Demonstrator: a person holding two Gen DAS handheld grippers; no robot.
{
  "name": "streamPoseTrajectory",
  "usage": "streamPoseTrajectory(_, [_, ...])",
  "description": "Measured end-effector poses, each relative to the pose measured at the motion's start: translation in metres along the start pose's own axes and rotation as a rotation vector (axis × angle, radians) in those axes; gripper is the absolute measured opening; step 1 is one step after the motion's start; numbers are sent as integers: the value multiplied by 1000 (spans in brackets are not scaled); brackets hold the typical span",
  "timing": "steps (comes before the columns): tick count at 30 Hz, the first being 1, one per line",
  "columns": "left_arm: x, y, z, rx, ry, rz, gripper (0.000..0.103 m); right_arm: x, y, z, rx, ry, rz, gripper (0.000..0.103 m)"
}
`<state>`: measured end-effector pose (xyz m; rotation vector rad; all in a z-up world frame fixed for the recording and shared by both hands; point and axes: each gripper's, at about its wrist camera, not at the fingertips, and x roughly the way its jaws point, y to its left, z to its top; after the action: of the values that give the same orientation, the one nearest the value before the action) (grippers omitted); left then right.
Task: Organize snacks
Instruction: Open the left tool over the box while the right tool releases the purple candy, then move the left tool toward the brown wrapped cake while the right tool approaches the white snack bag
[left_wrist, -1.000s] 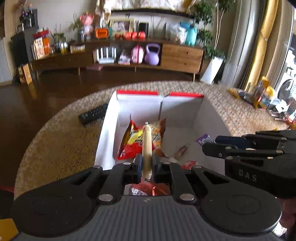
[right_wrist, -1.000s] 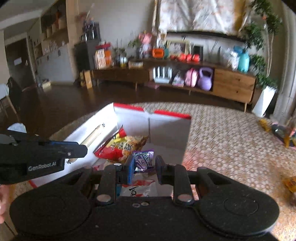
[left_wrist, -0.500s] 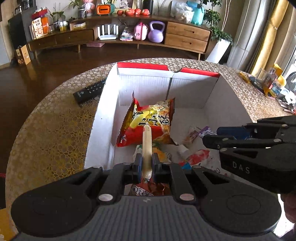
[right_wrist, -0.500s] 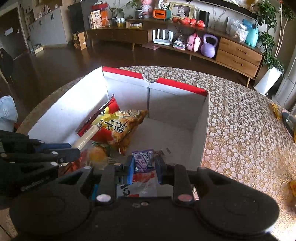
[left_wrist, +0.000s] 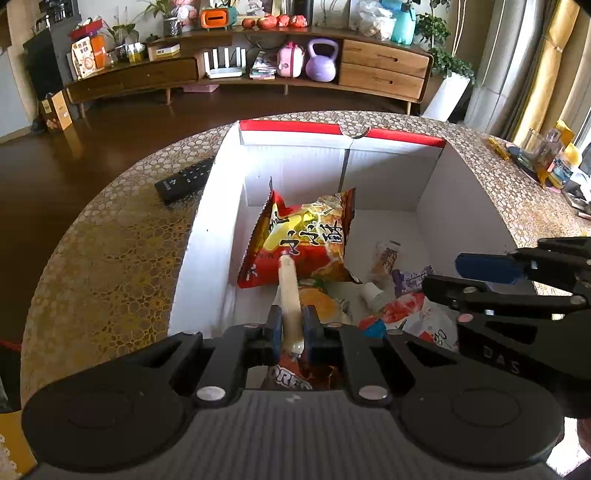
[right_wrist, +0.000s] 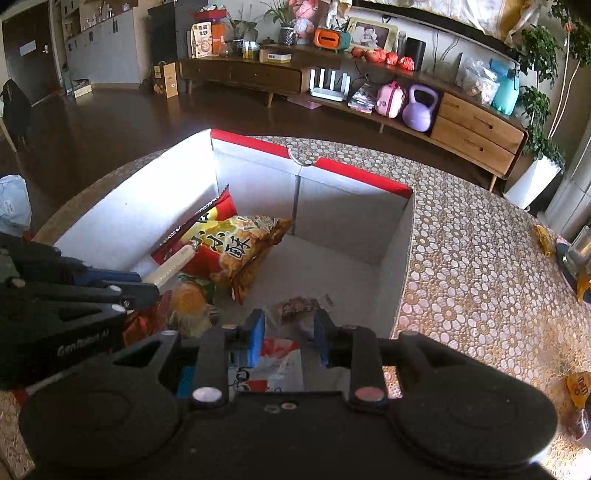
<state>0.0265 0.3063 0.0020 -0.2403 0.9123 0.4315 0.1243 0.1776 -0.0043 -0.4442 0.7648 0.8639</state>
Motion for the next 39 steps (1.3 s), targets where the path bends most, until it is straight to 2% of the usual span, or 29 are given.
streamPoseTrajectory(3, [-2, -3, -1, 7, -1, 5, 16, -6, -3, -3, 13, -11, 8, 30])
streamPoseTrajectory(7, [-5, -5, -2, 4, -8, 16, 33, -17, -7, -6, 30, -35, 15, 36])
streamPoseTrajectory(11, [-13, -7, -3, -7, -29, 11, 34, -32, -13, -11, 55, -76, 25, 36])
streamPoseTrajectory(15, [-28, -15, -4, 4, -68, 8, 38, -49, -21, -18, 98, -111, 32, 36])
streamPoseTrajectory(17, [-36, -19, -6, 5, -93, 5, 51, -58, -24, -22, 119, -132, 39, 36])
streamPoseTrajectory(23, [-64, -38, -8, 2, -184, -17, 55, -88, -43, -38, 187, -213, 18, 36])
streamPoseTrajectory(26, [-76, -55, -7, 11, -235, -58, 62, -101, -55, -49, 219, -250, -15, 36])
streamPoseTrajectory(30, [-85, -85, -6, 54, -278, -124, 62, -112, -77, -69, 281, -274, -75, 37])
streamPoseTrajectory(37, [-75, -147, -7, 158, -275, -200, 63, -121, -119, -105, 379, -269, -190, 37])
streamPoseTrajectory(39, [-73, -162, -8, 183, -279, -222, 70, -124, -132, -116, 402, -265, -232, 37])
